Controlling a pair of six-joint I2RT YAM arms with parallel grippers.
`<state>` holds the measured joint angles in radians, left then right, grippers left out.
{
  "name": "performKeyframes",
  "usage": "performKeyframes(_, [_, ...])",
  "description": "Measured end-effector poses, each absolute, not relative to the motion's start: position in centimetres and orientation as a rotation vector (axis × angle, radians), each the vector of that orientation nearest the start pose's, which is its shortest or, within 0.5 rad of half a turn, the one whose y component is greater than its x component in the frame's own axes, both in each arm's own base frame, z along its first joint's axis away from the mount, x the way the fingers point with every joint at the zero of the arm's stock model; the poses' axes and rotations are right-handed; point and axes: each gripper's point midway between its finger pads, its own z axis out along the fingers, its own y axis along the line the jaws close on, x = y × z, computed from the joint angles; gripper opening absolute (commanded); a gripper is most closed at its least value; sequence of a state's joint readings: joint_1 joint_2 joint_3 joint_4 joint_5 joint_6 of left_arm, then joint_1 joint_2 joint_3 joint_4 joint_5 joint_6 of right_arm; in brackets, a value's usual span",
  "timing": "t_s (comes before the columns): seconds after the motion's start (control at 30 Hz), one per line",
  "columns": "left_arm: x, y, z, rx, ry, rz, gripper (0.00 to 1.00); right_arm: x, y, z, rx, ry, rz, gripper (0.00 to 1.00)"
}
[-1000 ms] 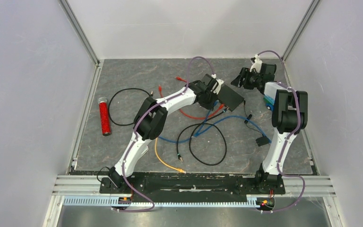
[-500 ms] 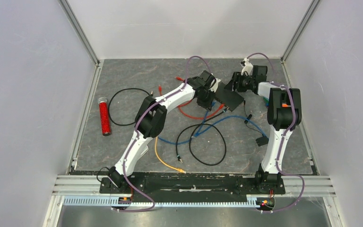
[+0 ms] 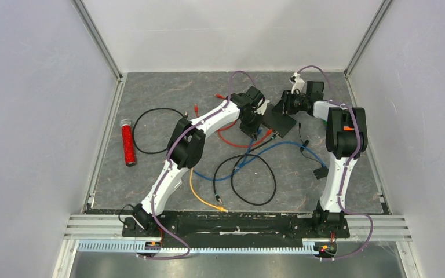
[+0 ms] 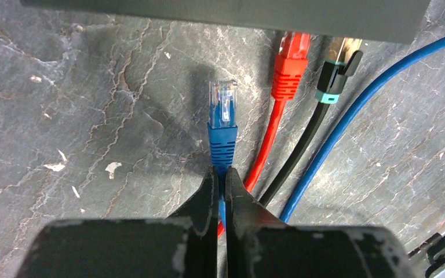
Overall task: Insert the plug into the switch port
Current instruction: Insert the connector into the switch port.
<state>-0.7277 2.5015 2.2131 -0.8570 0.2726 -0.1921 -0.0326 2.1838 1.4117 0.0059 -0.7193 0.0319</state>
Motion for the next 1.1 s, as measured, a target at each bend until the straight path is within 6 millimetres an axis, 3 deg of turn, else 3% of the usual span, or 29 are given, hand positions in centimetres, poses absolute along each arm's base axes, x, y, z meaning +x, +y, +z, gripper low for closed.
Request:
performKeyframes(0.4, [36.4,-40.1,2.2,0.750,2.761,-0.622,0.02,49.6,13.4,2.7,-0.330,2.190,0.928,0.43])
performKeyframes(1.1, [37.0,-39.9,2.0,0.709,2.763,-0.568,0.02,49.4,13.4,2.8,-0.350,2.157,0.920,0.42])
